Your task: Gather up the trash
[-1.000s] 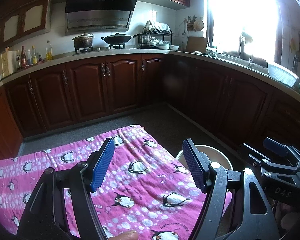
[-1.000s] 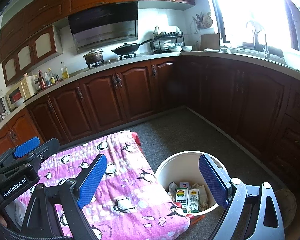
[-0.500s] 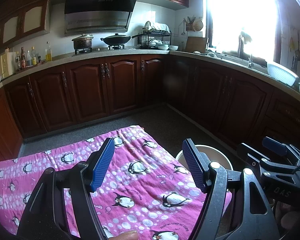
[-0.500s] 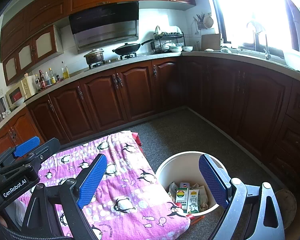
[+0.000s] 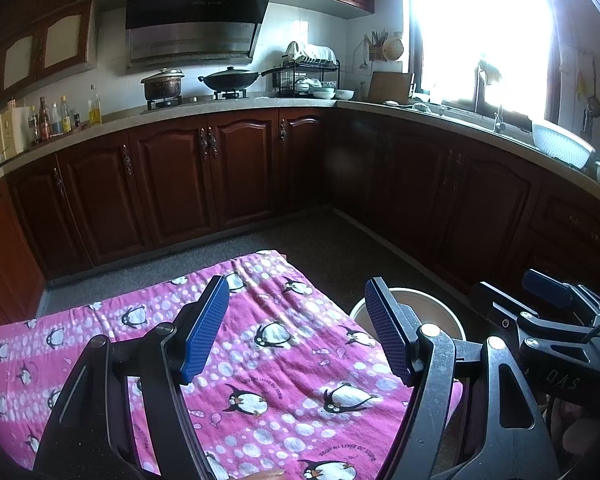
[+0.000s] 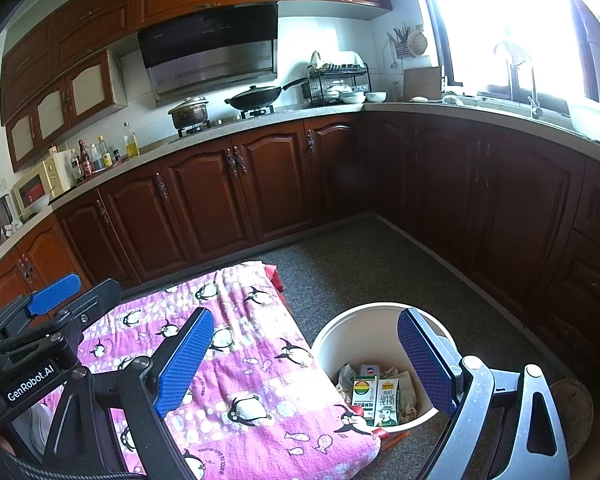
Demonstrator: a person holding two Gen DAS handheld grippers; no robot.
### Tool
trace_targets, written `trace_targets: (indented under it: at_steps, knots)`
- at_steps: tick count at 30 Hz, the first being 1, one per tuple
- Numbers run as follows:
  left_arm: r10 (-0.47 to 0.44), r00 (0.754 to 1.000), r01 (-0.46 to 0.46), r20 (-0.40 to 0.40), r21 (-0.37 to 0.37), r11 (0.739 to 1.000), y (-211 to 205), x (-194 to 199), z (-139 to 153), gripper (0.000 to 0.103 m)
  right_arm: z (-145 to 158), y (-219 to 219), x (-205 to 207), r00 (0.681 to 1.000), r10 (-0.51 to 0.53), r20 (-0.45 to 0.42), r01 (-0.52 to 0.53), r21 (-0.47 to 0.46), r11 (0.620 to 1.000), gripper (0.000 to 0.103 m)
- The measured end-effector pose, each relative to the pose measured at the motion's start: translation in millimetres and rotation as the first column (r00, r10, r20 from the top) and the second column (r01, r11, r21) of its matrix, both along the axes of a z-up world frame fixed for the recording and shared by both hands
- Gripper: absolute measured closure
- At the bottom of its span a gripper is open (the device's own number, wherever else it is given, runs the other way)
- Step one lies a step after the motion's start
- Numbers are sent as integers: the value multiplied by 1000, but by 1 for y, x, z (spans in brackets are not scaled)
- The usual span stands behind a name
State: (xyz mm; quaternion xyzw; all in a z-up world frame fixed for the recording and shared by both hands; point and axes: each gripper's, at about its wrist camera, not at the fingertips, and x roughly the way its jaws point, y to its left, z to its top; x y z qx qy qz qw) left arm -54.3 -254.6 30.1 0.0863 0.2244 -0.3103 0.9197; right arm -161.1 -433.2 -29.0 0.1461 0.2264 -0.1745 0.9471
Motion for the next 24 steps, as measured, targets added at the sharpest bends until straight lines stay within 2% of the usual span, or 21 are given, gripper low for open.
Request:
trace_targets:
  at_steps: [24]
  knots:
    - [-8,1000,8,13,-4,1000,3,5,3,33,6,-4,-1,1000,-4,7,4,-8,1000,11]
